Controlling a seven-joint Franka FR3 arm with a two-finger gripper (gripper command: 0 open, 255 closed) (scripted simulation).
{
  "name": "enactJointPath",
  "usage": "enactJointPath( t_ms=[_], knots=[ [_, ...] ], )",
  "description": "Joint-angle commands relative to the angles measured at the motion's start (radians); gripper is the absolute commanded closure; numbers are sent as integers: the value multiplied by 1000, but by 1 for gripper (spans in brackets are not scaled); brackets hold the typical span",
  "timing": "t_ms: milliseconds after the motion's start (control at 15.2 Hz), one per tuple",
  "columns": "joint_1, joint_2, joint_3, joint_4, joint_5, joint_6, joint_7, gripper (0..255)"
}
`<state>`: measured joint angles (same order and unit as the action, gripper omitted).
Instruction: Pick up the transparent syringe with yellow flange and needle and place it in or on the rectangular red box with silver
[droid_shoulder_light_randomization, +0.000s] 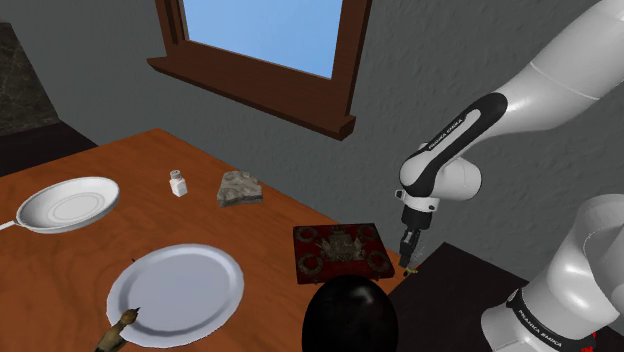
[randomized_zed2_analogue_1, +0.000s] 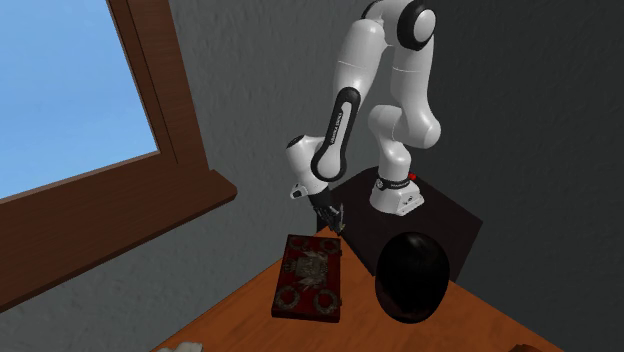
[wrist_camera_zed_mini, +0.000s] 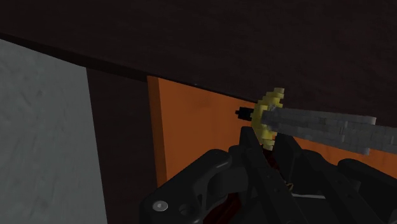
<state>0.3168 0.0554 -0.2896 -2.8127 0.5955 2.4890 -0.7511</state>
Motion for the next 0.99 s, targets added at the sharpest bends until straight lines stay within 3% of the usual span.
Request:
enactJointPath(
  t_ms=[0,462,924],
  knots=[
    [-1,-22,-4,-5,-23,-12,20,255],
    [-24,-169,-19,-26,-169,-103,148,255],
    [-59,-302,-10,-26,-270,-214,245,255]
  ],
)
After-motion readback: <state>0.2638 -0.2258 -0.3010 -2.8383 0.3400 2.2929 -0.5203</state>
